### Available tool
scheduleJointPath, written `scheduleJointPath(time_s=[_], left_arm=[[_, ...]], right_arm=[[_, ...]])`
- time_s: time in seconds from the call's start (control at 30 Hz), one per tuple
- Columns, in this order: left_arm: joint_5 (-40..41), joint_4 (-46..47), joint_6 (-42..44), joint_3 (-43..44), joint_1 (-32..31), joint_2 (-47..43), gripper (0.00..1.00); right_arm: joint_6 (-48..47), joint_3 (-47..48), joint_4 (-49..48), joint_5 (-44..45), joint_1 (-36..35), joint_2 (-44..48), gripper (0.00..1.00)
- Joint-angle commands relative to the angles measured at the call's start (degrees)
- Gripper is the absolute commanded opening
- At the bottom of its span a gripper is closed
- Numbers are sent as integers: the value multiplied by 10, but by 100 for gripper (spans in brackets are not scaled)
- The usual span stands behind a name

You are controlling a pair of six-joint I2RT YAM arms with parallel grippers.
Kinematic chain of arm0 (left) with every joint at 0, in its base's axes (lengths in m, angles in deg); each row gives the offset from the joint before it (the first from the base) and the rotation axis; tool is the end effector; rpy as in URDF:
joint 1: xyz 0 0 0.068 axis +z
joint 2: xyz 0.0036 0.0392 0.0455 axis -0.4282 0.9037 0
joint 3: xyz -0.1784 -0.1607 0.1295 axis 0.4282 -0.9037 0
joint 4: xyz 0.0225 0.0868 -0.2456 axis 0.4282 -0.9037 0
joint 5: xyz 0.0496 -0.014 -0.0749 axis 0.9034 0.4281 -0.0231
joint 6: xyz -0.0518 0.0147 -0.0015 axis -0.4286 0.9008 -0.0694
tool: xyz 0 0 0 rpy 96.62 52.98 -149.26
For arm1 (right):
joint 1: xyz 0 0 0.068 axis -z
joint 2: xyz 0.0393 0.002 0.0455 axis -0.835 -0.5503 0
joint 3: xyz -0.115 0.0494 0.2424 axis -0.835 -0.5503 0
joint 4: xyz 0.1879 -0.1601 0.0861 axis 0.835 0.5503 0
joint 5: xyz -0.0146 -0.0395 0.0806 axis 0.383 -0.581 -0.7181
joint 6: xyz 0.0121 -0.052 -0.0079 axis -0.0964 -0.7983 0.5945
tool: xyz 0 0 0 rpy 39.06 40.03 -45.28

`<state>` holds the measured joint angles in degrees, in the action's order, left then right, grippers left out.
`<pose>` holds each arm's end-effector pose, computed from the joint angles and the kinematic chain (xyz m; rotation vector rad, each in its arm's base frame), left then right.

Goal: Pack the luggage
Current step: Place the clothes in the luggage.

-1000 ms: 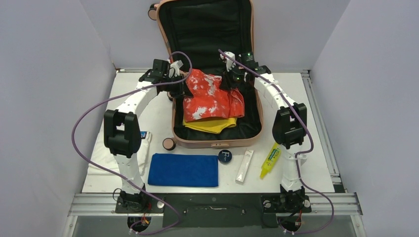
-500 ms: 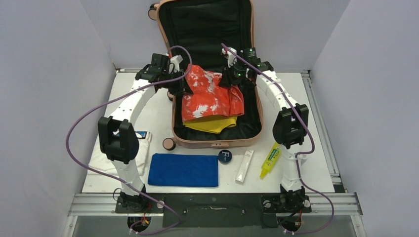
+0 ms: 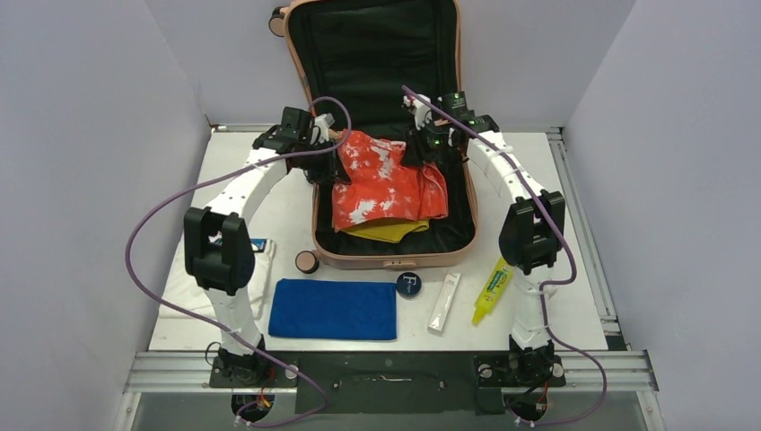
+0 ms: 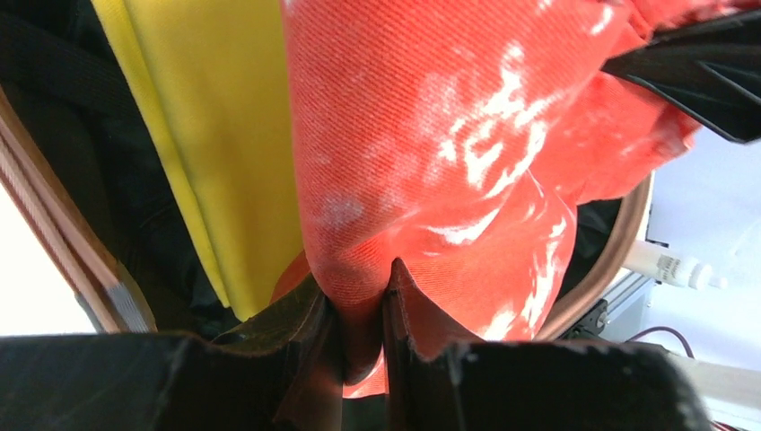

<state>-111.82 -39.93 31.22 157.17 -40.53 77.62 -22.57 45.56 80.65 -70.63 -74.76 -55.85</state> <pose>0.3964 -0.1236 0.2948 0.0221 2.5380 -0.8365 0.4491 0.1709 0.3044 -0.9158 2.1237 0.8623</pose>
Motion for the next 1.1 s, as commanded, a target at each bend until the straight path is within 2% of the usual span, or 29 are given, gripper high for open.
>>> scheduleJointPath(time_s=[0.0, 0.07, 0.1, 0.2, 0.23, 0.3, 0.37, 0.47, 0.5, 0.53, 0.57, 0.6, 0.67, 0.73, 0.77, 0.9, 1.07], left_arm=[[93, -67, 36, 44, 22, 73, 0], [105, -72, 42, 57, 22, 100, 0], [110, -72, 43, 64, 22, 110, 0], [128, -74, 47, 89, 23, 143, 8], [133, -73, 48, 95, 23, 150, 12], [139, -69, 45, 101, 22, 157, 17], [144, -58, 42, 96, 20, 154, 22], [157, -51, 47, 94, 11, 148, 40], [162, -52, 49, 96, 9, 146, 52], [165, -53, 51, 98, 8, 144, 59], [168, -53, 53, 102, 8, 142, 62], [168, -52, 56, 105, 7, 138, 80], [163, -49, 63, 115, 6, 120, 90], [160, -36, 72, 121, 5, 96, 92], [154, -23, 76, 117, 4, 81, 99], [126, 20, 88, 79, -1, 29, 97], [53, 61, 108, 20, -6, -6, 96]], right_arm=[[-41, -28, -50, 110, 18, -5, 15], [-47, -42, -67, 129, 18, -12, 25], [-49, -45, -75, 140, 18, -16, 35], [-52, -46, -103, 187, 17, -20, 76], [-54, -44, -113, 202, 17, -18, 86], [-56, -34, -128, 234, 17, -12, 99], [-58, -22, -138, 257, 17, 1, 91], [-63, -17, -142, 264, 18, 35, 90], [-61, -22, -142, 257, 19, 51, 90], [-53, -34, -139, 244, 20, 66, 90], [-47, -44, -132, 224, 20, 81, 90], [-38, -57, -124, 203, 20, 94, 90], [-22, -95, -113, 150, 20, 115, 92], [-2, -141, -116, 107, 19, 134, 94], [10, -160, -122, 87, 19, 141, 95], [80, -224, -165, 8, 20, 153, 97], [238, -273, -254, -39, 22, 131, 98]])
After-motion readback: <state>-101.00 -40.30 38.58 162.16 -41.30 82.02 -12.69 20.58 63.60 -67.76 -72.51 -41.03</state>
